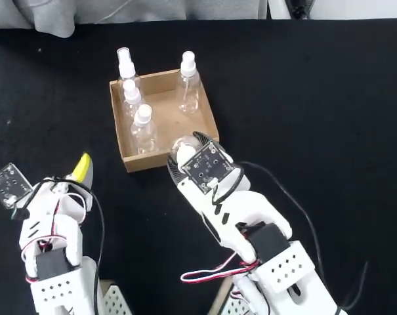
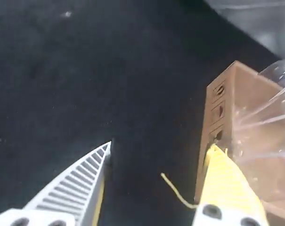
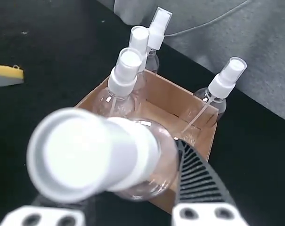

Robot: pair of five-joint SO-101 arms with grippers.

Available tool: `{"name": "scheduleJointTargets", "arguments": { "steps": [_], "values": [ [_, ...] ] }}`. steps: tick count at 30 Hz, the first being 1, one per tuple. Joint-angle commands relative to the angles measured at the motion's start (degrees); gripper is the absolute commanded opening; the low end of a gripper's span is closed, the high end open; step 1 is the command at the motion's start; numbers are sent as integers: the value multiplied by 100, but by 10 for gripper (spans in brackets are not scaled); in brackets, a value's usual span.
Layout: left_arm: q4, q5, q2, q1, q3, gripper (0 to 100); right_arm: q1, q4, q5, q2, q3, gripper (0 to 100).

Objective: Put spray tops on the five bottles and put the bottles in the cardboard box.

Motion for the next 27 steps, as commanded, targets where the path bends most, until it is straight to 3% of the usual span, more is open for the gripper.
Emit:
{"name": "scheduleJointTargets", "arguments": {
  "steps": [1,7,27],
  "values": [
    [-18,-62,-53,-4,-4,263,149,-149,-26,-127,-224,90],
    [-18,-62,-53,-4,22,119,149,-149,-9,-127,-224,90],
    [35,-246,-35,462,462,112,158,-149,-18,-127,-251,89]
  ]
}}
